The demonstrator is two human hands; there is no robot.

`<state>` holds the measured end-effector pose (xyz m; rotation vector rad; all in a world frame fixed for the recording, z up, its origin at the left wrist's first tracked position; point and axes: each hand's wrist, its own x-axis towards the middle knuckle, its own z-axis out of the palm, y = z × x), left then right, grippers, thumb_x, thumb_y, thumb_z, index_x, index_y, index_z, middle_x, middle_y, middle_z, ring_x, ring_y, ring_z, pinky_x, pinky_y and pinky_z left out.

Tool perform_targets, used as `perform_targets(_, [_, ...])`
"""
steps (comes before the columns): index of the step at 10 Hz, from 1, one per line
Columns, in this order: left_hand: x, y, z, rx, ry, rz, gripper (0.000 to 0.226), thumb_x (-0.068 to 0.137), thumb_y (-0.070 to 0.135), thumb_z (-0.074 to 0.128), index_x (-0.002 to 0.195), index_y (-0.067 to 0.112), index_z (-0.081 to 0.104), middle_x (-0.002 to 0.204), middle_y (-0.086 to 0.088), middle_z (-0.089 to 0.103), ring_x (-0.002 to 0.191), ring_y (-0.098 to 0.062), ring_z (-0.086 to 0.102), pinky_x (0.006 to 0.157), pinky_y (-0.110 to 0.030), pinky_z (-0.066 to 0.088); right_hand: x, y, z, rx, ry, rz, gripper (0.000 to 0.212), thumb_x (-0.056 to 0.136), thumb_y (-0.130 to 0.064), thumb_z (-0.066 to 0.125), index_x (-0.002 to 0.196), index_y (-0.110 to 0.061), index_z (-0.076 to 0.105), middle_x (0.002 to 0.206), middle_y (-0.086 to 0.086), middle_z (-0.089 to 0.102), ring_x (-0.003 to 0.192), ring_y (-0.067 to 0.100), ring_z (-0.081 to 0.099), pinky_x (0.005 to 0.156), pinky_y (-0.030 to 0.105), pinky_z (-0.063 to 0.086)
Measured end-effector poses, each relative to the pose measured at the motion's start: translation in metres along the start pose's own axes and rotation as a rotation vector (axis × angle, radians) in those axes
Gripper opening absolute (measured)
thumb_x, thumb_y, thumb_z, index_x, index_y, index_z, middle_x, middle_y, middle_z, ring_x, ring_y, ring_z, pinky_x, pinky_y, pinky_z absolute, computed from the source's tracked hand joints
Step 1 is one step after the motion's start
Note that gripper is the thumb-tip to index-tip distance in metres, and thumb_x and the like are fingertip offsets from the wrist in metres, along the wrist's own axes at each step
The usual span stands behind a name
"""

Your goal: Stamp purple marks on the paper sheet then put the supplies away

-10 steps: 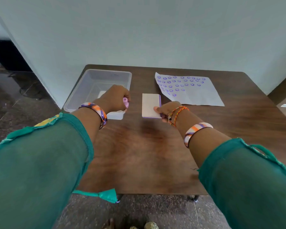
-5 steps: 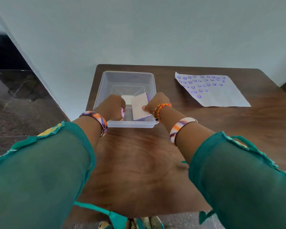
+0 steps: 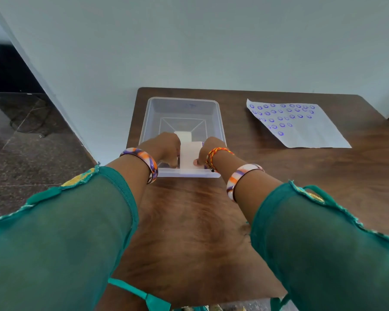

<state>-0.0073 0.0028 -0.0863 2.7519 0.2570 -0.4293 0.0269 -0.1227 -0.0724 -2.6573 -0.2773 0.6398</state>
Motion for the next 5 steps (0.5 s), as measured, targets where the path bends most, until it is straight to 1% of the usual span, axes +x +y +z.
perform_targets(1, [0.004, 0.013, -0.014, 0.051, -0.015, 0.003, 0.04, 0.075, 0.012, 0.073, 0.113, 0.004, 0.066, 0.115, -0.015, 0.066, 0.102, -0.03, 0.062, 0.091, -0.035, 0.051, -0.007, -0.001, -0.002, -0.039, 0.02, -0.046, 0.035, 0.088, -0.018, 0.06, 0.119, 0.0, 0.058, 0.119, 0.015, 0.064, 0.099, 0.028, 0.06, 0.086, 0.032, 0.048])
perform_targets(2, [0.009, 0.034, -0.036, 0.024, 0.095, 0.051, 0.034, 0.075, 0.012, 0.07, 0.107, 0.001, 0.066, 0.108, -0.015, 0.066, 0.097, -0.028, 0.061, 0.08, -0.035, 0.051, -0.011, -0.003, -0.022, -0.06, 0.096, -0.106, 0.034, 0.088, -0.013, 0.058, 0.12, 0.0, 0.057, 0.121, 0.017, 0.063, 0.111, 0.031, 0.06, 0.089, 0.034, 0.049])
perform_targets(3, [0.013, 0.065, -0.058, 0.064, 0.221, 0.092, 0.032, 0.08, 0.007, 0.06, 0.112, 0.0, 0.062, 0.115, -0.017, 0.063, 0.106, -0.032, 0.058, 0.09, -0.041, 0.052, -0.014, 0.003, -0.063, -0.092, 0.163, -0.151, 0.023, 0.092, -0.009, 0.049, 0.109, -0.002, 0.061, 0.108, 0.016, 0.066, 0.097, 0.028, 0.061, 0.079, 0.031, 0.047])
perform_targets(4, [0.018, 0.099, -0.074, 0.116, 0.402, 0.109, 0.036, 0.084, 0.01, 0.054, 0.12, 0.004, 0.053, 0.124, -0.016, 0.056, 0.116, -0.034, 0.052, 0.096, -0.044, 0.048, -0.017, 0.019, -0.108, -0.189, 0.226, -0.137, 0.018, 0.094, -0.01, 0.041, 0.087, -0.005, 0.057, 0.104, 0.012, 0.063, 0.093, 0.027, 0.055, 0.081, 0.032, 0.045])
perform_targets(5, [0.023, 0.134, -0.087, 0.192, 0.584, 0.169, 0.04, 0.085, 0.009, 0.053, 0.123, 0.0, 0.047, 0.129, -0.019, 0.05, 0.122, -0.035, 0.046, 0.098, -0.043, 0.043, -0.02, 0.036, -0.15, -0.209, 0.51, -0.134, 0.033, 0.091, -0.011, 0.046, 0.122, 0.0, 0.049, 0.129, 0.017, 0.052, 0.122, 0.033, 0.049, 0.095, 0.036, 0.044])
